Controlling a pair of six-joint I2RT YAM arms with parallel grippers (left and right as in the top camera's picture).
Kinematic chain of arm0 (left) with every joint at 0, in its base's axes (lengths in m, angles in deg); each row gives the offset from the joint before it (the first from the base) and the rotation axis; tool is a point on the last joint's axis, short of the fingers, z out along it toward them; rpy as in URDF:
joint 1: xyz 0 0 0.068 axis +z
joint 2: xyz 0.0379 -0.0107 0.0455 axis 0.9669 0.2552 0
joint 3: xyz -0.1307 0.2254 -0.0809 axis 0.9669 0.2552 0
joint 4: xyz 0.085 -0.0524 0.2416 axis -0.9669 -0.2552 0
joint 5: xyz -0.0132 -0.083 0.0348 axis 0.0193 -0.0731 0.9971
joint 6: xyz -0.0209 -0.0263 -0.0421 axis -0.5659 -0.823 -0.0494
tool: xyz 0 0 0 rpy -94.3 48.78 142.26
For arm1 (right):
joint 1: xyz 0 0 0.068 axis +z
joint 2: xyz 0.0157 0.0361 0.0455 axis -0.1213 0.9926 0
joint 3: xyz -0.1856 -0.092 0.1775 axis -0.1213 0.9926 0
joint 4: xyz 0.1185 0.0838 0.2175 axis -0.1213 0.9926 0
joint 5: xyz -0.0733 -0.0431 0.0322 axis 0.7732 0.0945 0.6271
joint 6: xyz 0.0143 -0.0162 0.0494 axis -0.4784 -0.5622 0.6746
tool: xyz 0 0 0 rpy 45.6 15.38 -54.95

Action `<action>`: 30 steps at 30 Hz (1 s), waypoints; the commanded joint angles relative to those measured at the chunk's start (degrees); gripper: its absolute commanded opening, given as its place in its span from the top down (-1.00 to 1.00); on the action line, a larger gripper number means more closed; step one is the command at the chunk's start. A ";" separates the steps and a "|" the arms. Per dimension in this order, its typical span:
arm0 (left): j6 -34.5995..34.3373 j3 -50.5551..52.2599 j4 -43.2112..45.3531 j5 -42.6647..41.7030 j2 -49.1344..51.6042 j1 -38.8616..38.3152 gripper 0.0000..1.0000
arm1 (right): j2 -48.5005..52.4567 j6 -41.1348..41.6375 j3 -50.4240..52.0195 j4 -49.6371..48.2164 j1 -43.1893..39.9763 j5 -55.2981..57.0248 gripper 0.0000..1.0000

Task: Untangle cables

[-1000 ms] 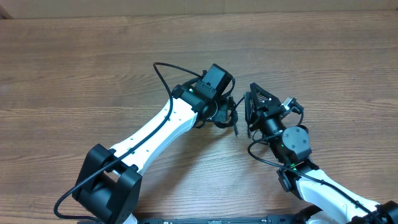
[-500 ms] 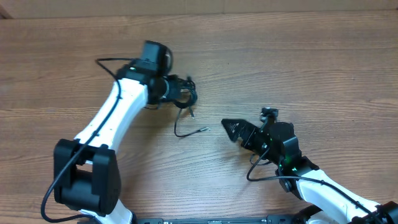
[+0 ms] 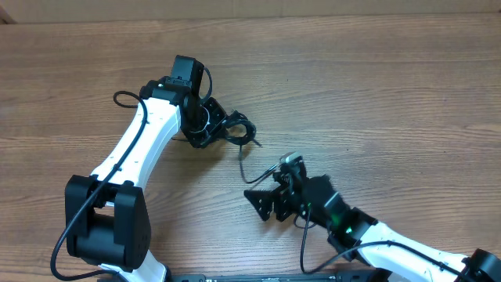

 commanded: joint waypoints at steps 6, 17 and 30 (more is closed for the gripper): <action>-9.46 0.13 -2.38 -9.75 0.33 -0.79 0.91 | -0.37 -8.98 -1.62 -0.15 5.33 14.25 -0.42; -13.92 0.13 -6.71 -7.04 0.33 -4.92 0.92 | -0.37 -9.29 -1.62 0.52 5.33 11.02 0.22; -13.31 0.13 -4.46 -8.92 0.33 0.31 0.91 | -0.50 -6.49 -1.86 1.16 5.33 11.04 0.87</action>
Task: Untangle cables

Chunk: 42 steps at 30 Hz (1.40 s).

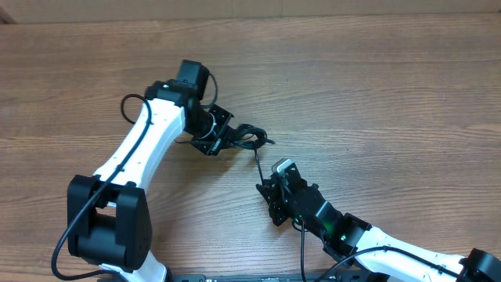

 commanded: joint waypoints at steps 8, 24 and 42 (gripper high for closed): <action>13.07 0.09 0.42 -0.44 0.33 -0.52 0.92 | -0.85 11.43 -4.04 -0.63 0.09 -9.14 0.93; 44.44 0.09 3.61 20.04 0.33 -10.71 0.91 | -9.97 36.72 -8.90 -1.22 -13.73 -21.44 0.92; 39.54 0.09 1.42 -4.11 0.33 -13.86 0.92 | -3.85 47.23 -8.90 -9.55 -20.17 -7.21 0.92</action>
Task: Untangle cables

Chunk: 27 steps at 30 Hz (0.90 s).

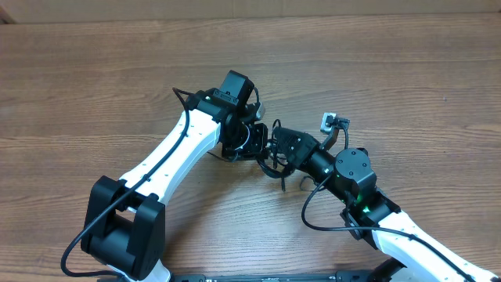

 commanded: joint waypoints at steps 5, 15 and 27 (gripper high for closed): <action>-6.03 0.09 -1.92 -5.46 0.33 -0.37 0.92 | 2.62 0.94 -1.11 0.07 -0.22 8.22 0.93; -21.75 0.09 1.68 -3.72 0.33 1.70 0.92 | 5.25 -3.89 -1.07 4.79 3.21 -2.49 0.93; -32.70 0.09 4.74 -3.76 0.33 6.01 0.92 | 5.16 -22.27 -1.07 19.34 3.65 2.95 -0.61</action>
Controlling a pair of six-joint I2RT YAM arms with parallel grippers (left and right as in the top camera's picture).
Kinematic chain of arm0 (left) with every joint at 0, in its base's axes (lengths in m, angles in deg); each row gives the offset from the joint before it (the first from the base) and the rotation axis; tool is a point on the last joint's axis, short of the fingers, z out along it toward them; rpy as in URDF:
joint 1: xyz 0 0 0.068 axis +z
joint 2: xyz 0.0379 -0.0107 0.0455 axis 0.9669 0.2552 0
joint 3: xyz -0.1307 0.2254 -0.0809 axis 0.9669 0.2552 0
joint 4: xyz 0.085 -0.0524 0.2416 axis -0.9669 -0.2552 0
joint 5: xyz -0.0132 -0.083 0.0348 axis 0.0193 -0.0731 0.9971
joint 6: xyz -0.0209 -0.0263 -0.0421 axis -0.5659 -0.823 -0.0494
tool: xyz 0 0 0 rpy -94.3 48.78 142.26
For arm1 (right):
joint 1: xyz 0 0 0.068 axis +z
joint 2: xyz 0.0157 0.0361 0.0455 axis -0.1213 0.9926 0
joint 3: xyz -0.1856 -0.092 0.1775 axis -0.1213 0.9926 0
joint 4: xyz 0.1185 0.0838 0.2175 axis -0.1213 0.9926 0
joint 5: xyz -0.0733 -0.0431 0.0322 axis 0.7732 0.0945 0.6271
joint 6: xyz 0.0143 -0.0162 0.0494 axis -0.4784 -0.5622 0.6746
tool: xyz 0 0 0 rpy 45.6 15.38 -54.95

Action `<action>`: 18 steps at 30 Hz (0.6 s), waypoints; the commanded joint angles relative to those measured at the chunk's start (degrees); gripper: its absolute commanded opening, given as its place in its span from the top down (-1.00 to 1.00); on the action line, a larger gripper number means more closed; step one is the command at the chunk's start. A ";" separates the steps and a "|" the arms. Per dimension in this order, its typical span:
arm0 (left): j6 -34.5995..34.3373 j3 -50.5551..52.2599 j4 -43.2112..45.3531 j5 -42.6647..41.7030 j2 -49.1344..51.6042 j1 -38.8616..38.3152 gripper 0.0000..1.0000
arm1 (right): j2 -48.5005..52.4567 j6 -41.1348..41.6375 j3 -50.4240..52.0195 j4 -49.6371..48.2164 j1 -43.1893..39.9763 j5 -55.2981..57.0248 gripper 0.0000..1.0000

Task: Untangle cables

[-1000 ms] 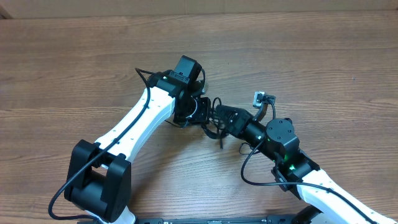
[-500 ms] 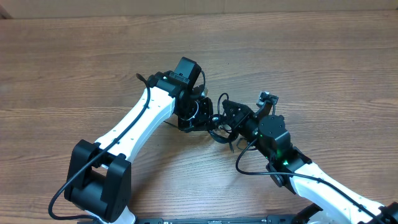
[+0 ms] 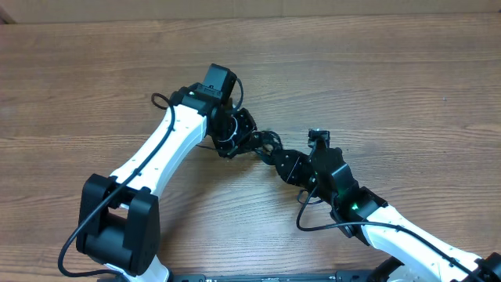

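A small black tangle of cables (image 3: 264, 140) hangs between the two grippers near the middle of the wooden table (image 3: 407, 86). My left gripper (image 3: 249, 139) reaches in from the upper left and appears shut on the tangle's left side. From the lower right, my right gripper (image 3: 276, 154) meets the tangle's other side, its dark fingers closed against the cables. The grippers stand almost tip to tip. Individual cable strands and plugs are too small and dark to separate.
The left arm's white links (image 3: 156, 157) run from the base at the lower left (image 3: 117, 235). Along the lower right lies the right arm (image 3: 391, 227). Each arm's own black wiring loops out beside its wrist (image 3: 160, 99).
Both grippers with the tangle have shifted slightly left and down. The left wrist moved back to the left. The right wrist dropped lower, and its arm now lies flatter along the lower right.
At first the left gripper held the tangle left of centre, while the right gripper sat lower, at the end of a strand trailing from it. Then the right gripper stood closer under the tangle. Later both grippers met at the tangle mid-table, where they remain close together.
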 commanded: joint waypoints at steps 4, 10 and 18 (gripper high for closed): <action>-11.34 -0.59 0.11 -1.62 0.20 0.61 0.92 | -0.50 -11.23 -0.33 1.70 -0.61 0.31 -1.00; -25.27 -0.59 0.09 -1.57 0.20 1.68 0.67 | -1.03 -11.13 -0.33 6.36 -0.66 -1.86 -1.00; -36.89 -0.59 -0.26 -3.58 0.20 3.72 0.91 | -0.90 -10.34 -0.26 11.02 -0.61 -9.18 -0.94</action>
